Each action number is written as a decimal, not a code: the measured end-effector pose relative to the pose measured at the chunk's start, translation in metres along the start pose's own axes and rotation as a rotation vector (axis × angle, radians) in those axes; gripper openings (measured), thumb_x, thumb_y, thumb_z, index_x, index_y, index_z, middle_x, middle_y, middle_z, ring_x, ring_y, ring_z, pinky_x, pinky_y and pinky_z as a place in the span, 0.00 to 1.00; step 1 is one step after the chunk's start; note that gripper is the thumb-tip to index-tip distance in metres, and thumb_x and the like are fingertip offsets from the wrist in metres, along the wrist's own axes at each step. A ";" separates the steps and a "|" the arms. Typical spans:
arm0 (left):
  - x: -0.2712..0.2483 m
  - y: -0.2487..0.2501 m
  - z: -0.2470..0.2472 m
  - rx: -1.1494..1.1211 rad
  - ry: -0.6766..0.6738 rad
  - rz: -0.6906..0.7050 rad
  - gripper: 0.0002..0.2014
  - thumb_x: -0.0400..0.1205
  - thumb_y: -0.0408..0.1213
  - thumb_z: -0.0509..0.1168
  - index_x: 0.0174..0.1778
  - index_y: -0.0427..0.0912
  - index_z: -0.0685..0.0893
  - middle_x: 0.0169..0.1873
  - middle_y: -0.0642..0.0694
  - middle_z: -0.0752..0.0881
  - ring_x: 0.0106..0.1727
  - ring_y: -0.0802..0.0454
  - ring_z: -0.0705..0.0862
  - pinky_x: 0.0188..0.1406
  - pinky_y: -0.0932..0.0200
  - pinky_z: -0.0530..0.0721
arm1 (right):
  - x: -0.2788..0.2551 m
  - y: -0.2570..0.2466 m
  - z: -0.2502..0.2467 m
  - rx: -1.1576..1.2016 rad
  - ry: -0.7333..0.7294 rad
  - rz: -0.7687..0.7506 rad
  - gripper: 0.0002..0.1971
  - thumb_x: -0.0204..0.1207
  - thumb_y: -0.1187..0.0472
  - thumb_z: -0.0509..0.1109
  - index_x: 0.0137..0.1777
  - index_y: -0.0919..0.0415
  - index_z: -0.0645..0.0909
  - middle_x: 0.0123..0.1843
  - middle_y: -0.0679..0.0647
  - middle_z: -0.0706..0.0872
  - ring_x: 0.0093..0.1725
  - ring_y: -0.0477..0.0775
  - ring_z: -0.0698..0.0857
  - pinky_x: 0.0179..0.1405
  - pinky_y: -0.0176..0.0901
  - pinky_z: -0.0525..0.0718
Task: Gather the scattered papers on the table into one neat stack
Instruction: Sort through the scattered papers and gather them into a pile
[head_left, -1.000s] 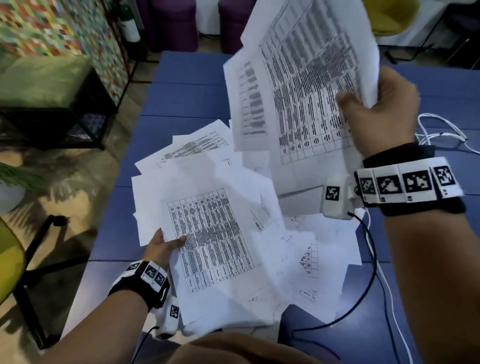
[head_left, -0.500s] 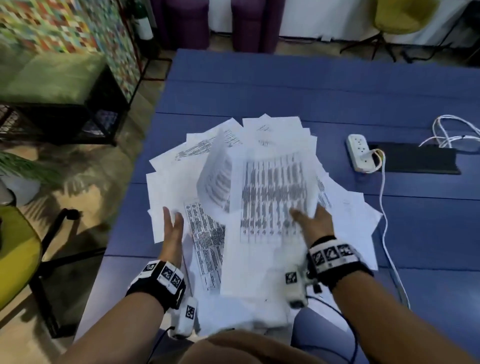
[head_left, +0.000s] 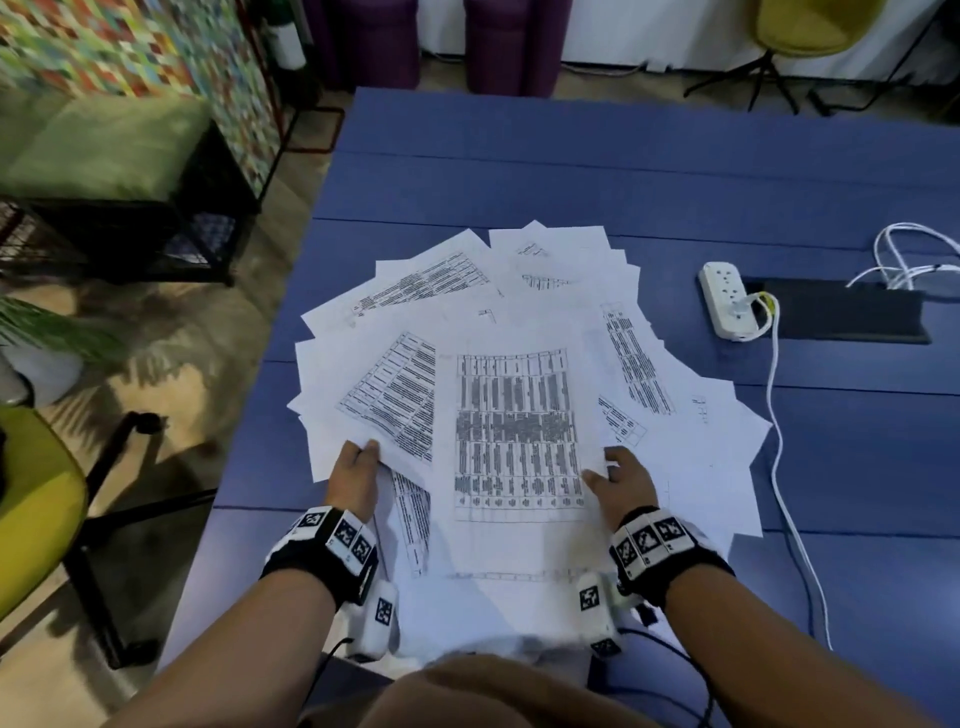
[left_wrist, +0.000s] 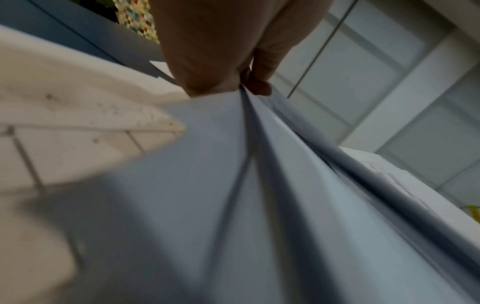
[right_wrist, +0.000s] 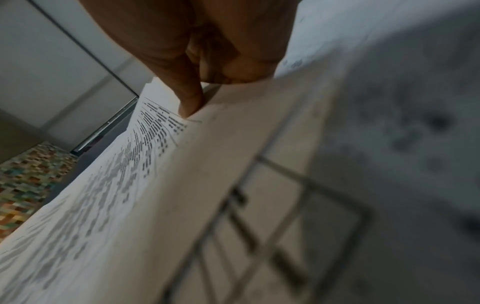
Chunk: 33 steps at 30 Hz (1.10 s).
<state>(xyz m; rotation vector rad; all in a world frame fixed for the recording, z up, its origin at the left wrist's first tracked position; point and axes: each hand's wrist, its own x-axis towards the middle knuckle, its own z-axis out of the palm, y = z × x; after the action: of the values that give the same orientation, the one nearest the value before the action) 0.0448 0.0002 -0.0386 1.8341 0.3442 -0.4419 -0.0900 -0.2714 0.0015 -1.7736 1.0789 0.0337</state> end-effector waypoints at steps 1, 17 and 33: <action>0.002 0.001 -0.003 -0.014 0.004 -0.031 0.17 0.89 0.34 0.56 0.33 0.40 0.63 0.31 0.41 0.64 0.37 0.46 0.66 0.41 0.52 0.62 | 0.006 0.002 -0.005 -0.030 0.014 -0.001 0.14 0.78 0.71 0.68 0.63 0.68 0.77 0.54 0.63 0.84 0.52 0.57 0.82 0.50 0.38 0.73; -0.002 0.012 -0.001 -0.087 -0.020 -0.112 0.39 0.79 0.60 0.66 0.81 0.52 0.56 0.76 0.45 0.68 0.74 0.46 0.71 0.73 0.44 0.69 | 0.014 -0.035 0.040 -0.410 -0.260 -0.117 0.23 0.85 0.66 0.56 0.79 0.61 0.62 0.75 0.60 0.74 0.72 0.58 0.75 0.56 0.35 0.73; 0.022 -0.036 -0.024 -0.126 0.057 -0.088 0.49 0.61 0.46 0.85 0.77 0.37 0.71 0.72 0.39 0.79 0.72 0.39 0.78 0.74 0.38 0.73 | 0.085 -0.011 -0.042 -0.599 0.062 -0.011 0.43 0.57 0.37 0.81 0.66 0.59 0.68 0.65 0.60 0.75 0.67 0.64 0.72 0.61 0.56 0.77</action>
<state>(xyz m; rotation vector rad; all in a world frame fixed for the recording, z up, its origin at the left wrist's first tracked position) 0.0514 0.0339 -0.0724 1.7155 0.4824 -0.4192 -0.0501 -0.3570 -0.0103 -2.3237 1.1815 0.3261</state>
